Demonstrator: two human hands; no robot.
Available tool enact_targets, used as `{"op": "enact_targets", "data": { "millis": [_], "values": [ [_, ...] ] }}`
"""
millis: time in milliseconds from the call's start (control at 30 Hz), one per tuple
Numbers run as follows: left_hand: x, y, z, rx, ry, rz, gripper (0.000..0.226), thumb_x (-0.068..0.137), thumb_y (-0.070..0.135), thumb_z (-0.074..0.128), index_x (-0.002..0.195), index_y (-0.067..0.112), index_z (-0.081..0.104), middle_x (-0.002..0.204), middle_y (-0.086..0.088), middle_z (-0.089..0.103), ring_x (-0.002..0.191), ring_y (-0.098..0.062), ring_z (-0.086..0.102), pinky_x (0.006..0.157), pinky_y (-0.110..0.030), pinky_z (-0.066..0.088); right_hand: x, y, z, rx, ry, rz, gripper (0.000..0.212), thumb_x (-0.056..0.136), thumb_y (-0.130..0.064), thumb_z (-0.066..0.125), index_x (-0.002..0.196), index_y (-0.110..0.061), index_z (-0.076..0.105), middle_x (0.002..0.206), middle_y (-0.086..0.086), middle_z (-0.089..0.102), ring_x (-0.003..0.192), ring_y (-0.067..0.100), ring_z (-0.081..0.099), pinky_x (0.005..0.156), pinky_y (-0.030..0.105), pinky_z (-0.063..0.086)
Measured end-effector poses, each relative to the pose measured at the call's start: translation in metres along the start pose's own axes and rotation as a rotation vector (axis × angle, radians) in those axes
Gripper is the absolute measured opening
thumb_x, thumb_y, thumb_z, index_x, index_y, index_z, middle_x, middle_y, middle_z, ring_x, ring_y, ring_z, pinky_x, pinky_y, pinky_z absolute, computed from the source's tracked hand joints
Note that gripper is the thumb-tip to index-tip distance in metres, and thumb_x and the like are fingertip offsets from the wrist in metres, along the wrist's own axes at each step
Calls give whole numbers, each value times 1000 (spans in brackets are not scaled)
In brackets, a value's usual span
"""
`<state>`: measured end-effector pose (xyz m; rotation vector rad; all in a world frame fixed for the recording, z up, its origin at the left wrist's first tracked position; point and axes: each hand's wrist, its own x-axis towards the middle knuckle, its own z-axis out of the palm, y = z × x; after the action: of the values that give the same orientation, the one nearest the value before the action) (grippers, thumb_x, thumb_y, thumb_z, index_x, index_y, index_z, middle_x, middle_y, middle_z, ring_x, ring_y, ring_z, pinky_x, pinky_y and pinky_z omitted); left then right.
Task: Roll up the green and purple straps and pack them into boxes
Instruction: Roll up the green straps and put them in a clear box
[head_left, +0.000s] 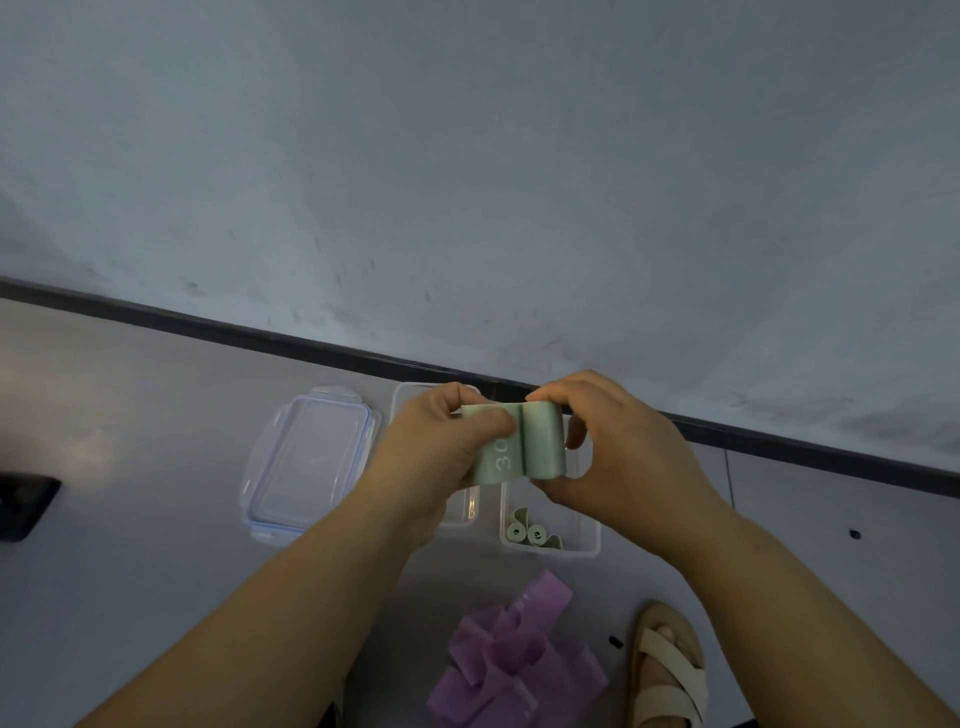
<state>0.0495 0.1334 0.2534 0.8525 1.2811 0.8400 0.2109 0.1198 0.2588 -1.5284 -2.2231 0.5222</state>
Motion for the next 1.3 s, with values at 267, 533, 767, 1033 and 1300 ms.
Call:
{"op": "enact_targets", "data": {
  "millis": [267,533,767,1033,1300],
  "values": [
    [-9,-3,12,200,81,112,36,64,21,83,82,20,51,79,3,55,69,-8,53,50,-13,45,1,0,13,-17,54,-6,41,61,-24,73,100,-21,58,100,-9,53,75,8,52,60,32,50],
    [-6,13,-2,-190,-150,-127,47,53,14,77,95,11,56,97,-13,66,87,-25,68,72,-35,59,1,-5,-3,477,-80,118,61,69,-19,77,114,-43,43,112,-20,51,91,0,52,73,17,49],
    [-4,18,-10,-478,-428,-264,61,53,9,87,107,-2,63,94,-17,70,80,-25,71,62,-30,58,0,-12,-13,766,-102,132,66,53,-31,78,115,-36,54,110,-6,62,93,19,59,77,41,54],
    [-3,16,-8,-389,-373,-305,40,64,10,70,102,1,64,92,-14,71,79,-21,71,68,-28,60,0,-8,-17,518,-46,75,57,60,-22,83,104,-42,54,88,-28,57,74,2,52,62,13,45],
    [-4,13,-7,-199,-240,-270,31,66,12,71,96,7,67,83,-7,74,73,-16,72,64,-24,59,0,0,-13,300,-37,35,50,63,-33,78,101,-48,49,93,-25,55,78,5,52,69,7,40]
  ]
}}
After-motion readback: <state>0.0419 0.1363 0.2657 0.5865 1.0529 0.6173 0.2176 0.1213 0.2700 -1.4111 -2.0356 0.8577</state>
